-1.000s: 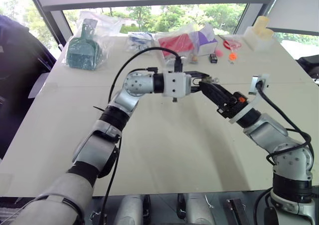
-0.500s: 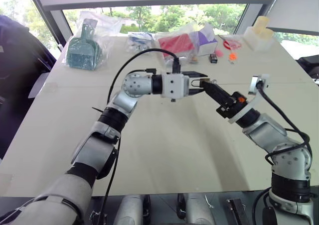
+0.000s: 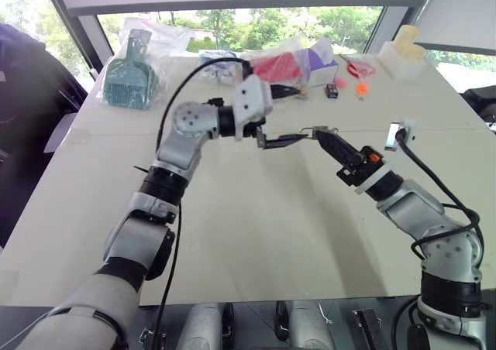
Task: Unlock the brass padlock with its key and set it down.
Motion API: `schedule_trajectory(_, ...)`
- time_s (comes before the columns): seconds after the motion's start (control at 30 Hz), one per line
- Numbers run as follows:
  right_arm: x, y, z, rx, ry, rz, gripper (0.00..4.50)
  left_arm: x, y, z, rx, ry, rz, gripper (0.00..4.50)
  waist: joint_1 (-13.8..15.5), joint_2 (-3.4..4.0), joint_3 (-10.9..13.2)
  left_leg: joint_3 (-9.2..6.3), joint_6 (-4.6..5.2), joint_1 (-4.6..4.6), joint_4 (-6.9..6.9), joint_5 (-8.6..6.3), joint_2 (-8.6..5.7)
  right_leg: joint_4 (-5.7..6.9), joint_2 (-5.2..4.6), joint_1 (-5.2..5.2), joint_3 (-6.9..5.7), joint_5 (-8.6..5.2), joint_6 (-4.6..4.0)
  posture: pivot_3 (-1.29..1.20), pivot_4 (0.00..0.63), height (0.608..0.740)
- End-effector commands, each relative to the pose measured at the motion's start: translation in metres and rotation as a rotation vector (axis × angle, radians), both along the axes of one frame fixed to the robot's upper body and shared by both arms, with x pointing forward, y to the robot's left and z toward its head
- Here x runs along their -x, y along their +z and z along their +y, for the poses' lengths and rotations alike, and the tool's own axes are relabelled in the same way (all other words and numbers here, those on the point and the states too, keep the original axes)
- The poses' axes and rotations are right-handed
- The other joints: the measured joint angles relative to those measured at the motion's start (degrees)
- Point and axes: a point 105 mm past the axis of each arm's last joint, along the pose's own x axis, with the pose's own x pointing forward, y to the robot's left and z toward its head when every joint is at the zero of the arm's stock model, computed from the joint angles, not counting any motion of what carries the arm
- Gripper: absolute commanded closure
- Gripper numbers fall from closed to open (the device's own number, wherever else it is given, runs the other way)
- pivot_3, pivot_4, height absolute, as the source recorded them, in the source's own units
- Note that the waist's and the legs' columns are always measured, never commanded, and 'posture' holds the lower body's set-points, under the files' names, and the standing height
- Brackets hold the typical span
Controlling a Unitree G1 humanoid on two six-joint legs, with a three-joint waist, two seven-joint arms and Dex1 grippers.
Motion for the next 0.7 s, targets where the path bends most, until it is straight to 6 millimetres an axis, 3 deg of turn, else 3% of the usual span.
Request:
schedule_trajectory(0.03,0.003,0.015,-0.001,-0.015,0.008,-0.059,4.50,0.002,0.012,-0.001,0.040,0.000,-0.022,0.02,0.03,0.00,0.00,0.00,0.00,0.00,0.00,0.00,0.00,0.00,0.00,0.00,0.00,0.00,0.00,0.00,0.150,0.735)
schedule_trajectory(0.4,0.011,0.025,0.009,-0.024,0.051,-0.085,4.50,-0.006,0.000,-0.008,0.016,0.012,-0.026,0.02,0.00,0.00,0.00,0.00,0.00,0.01,0.00,0.00,0.00,0.00,0.00,0.00,0.00,0.00,0.00,0.00,0.150,0.735)
schedule_trajectory(0.7,0.018,0.026,0.020,-0.036,0.089,-0.079,4.50,-0.015,0.005,-0.014,0.037,0.037,-0.043,0.02,-0.06,0.00,0.00,0.00,0.00,0.01,0.00,0.00,0.00,-0.01,0.00,0.00,0.00,0.00,0.00,0.00,0.150,0.735)
